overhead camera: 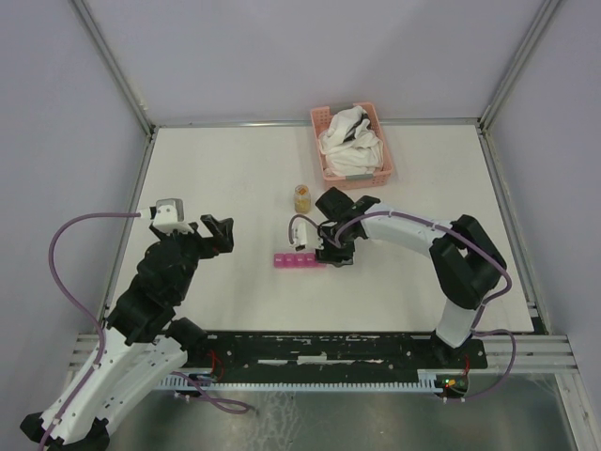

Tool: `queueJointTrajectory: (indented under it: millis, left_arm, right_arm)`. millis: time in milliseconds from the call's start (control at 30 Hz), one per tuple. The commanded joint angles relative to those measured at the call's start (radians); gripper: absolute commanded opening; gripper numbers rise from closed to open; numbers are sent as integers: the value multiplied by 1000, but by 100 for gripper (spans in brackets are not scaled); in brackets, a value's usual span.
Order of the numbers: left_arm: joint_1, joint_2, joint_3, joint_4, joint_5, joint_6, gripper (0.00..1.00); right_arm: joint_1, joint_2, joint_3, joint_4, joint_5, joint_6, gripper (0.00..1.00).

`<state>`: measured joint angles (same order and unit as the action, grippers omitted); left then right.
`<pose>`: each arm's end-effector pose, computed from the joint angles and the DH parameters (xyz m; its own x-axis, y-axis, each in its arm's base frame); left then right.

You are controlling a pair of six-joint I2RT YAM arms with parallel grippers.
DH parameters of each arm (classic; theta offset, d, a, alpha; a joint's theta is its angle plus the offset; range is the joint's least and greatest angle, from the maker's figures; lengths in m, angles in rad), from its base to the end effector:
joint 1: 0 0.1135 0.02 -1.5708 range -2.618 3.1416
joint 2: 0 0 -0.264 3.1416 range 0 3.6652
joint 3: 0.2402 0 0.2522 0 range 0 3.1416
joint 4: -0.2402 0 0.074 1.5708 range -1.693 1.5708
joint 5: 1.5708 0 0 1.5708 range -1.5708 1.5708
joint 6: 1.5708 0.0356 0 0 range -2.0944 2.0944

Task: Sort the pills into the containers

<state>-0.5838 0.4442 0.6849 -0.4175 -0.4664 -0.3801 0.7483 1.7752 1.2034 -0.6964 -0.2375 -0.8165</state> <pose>0.1001 -0.0469 0.3250 -0.1819 -0.2770 -0.9435 0.0598 0.9546 -0.2918 0.2467 0.2405 0.1862 0.0403 -0.9291 -0.3677 -0.9978 -0.0182 -0.0634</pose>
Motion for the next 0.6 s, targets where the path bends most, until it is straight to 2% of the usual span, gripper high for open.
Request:
queueJointTrajectory:
  millis: [0,567]
  left_arm:
    - [6,-3,1,28,-5,39,99]
    - [6,-6,-1,29,4,38,99]
  right_arm:
    - [18,14,47,-20,43,5,1]
    - [48,27,80,-58,95,23,1]
